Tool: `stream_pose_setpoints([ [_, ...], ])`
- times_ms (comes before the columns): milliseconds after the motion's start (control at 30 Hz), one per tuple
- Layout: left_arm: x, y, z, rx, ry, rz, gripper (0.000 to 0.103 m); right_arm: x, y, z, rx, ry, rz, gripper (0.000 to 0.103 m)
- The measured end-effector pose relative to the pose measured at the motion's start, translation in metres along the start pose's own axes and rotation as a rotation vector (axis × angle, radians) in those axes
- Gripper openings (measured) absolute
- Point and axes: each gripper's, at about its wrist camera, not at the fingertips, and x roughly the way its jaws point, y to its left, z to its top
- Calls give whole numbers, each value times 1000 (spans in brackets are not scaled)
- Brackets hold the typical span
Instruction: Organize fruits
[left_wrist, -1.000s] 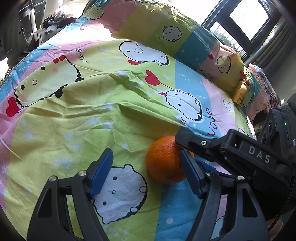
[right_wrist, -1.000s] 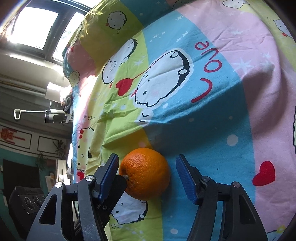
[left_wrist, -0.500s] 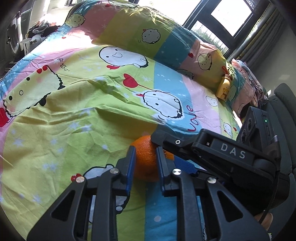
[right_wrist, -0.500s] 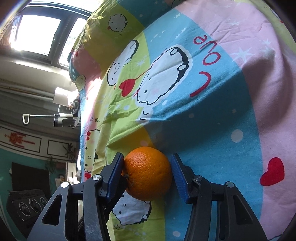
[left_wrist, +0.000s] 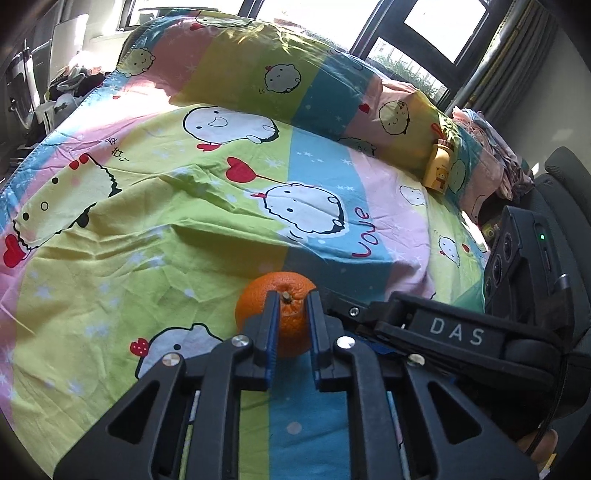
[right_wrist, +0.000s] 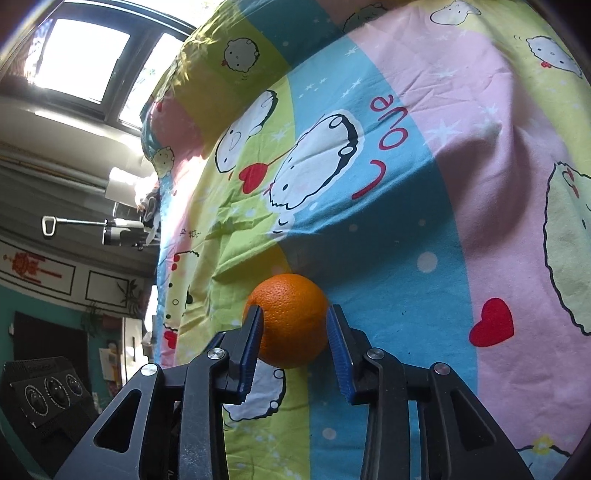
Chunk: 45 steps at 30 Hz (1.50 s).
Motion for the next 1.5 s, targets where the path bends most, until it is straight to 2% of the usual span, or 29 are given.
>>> stream_pose_setpoints([
  [67,2,8,2,-26,11,-34,21,3,2,0,-8,9,10,39],
  [133,5,14,4,-39,22,-3,41,1,3,2,-8,-5,-12,43],
  [167,6,17,5,-39,20,21,42,-1,2,4,1,-20,-17,48],
  [233,10,22,7,-50,27,42,45,-4,-3,9,33,-37,-9,65],
  [333,15,28,8,-90,46,-16,51,-1,-10,15,73,-34,29,67],
  [400,19,28,7,-95,66,-64,54,6,-12,15,91,-17,20,67],
  [500,27,25,3,-79,94,-67,57,20,-12,15,103,27,19,67],
  [600,29,25,2,-78,92,-85,57,31,-9,12,97,61,32,67],
  [667,29,26,1,-82,93,-108,53,33,-4,10,81,65,33,67],
  [900,17,9,-3,-33,74,-62,51,26,-10,4,93,51,75,64],
  [1033,-1,-11,0,-11,34,-88,50,-2,-4,3,68,-14,87,64],
  [1200,-29,-55,3,88,-49,-107,49,-54,-5,2,58,-126,156,64],
  [1400,-39,-112,5,219,-81,-211,49,-123,-23,1,86,-298,171,64],
  [1500,-30,-143,3,277,-56,-276,49,-154,-44,-1,134,-382,158,64],
])
